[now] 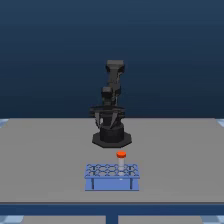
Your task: Pick up the centrifuge tube on the rack
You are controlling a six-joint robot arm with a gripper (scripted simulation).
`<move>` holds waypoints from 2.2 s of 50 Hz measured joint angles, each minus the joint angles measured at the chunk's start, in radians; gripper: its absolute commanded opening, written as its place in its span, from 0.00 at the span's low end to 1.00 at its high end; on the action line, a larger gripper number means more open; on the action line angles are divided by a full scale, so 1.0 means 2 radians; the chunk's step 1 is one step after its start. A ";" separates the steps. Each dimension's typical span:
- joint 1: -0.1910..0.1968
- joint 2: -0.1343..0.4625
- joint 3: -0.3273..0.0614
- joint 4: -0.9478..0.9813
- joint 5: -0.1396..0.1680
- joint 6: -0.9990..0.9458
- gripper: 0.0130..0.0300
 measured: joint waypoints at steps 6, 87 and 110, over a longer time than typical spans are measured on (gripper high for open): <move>0.001 0.002 -0.001 0.012 -0.001 -0.011 1.00; 0.114 0.218 -0.124 0.456 -0.039 -0.416 1.00; 0.130 0.266 -0.166 0.548 -0.032 -0.507 1.00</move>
